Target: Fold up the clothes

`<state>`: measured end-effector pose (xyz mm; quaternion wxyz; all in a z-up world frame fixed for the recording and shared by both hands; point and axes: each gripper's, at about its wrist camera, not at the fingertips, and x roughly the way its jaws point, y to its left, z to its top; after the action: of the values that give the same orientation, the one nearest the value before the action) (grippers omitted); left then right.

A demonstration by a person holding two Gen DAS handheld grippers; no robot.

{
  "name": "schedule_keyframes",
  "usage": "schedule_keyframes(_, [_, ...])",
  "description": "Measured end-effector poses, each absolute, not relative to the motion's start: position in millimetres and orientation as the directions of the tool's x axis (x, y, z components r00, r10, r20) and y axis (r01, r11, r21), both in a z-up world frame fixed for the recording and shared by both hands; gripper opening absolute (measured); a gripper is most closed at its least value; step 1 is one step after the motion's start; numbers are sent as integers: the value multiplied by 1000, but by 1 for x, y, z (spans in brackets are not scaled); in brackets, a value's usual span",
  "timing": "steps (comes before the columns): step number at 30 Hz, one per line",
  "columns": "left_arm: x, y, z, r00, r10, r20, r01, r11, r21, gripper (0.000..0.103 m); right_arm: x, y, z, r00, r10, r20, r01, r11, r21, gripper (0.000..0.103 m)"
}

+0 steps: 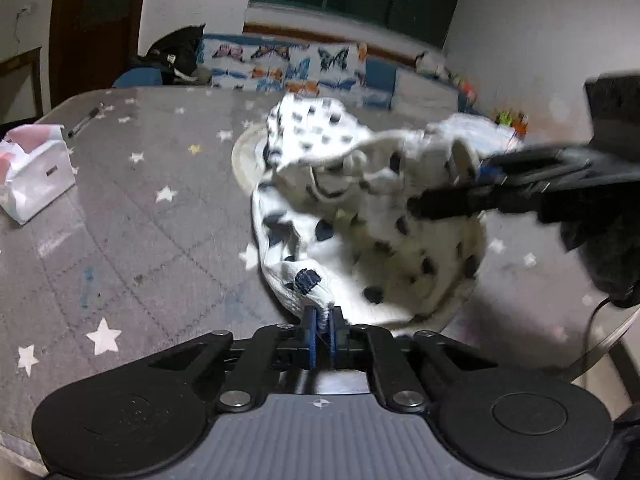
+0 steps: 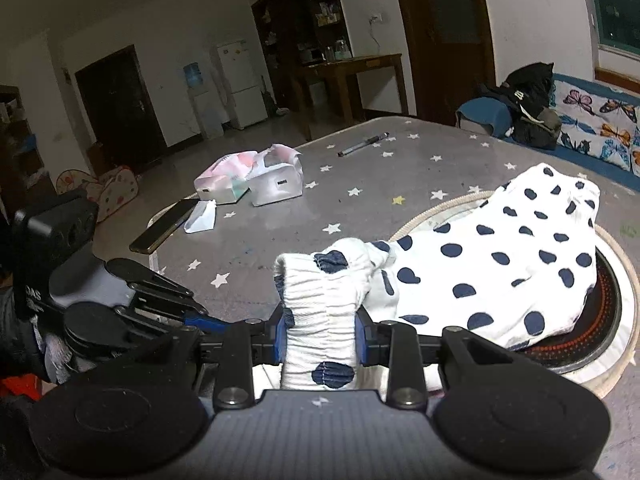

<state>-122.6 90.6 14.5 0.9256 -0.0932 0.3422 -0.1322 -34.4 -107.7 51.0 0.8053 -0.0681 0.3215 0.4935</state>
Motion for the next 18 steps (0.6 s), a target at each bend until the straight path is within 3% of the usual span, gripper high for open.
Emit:
schedule_keyframes(3, [-141,99,27,751,-363,-552,226,926,-302,6,-43,-107,58,313,753,-578,-861,483,162,30])
schedule_keyframes(9, [-147,104,7,677,-390,-625,229,918,-324,6,-74,-90,53,215,744,-633,-944,323,59,31])
schedule_keyframes(10, [-147,104,5,665,-397,-633,232,915,-331,8,-79,-84,49,195,734,-650,-955,293,45,37])
schedule_keyframes(13, [-148,110,5,664,-383,-642,224,922,-317,12,-89,-73,37,145,720,-679,-971,237,44,39])
schedule_keyframes(18, [-150,135,21,715,-328,-617,182,940,-288,18,-93,-71,38,94,741,-665,-975,203,89,51])
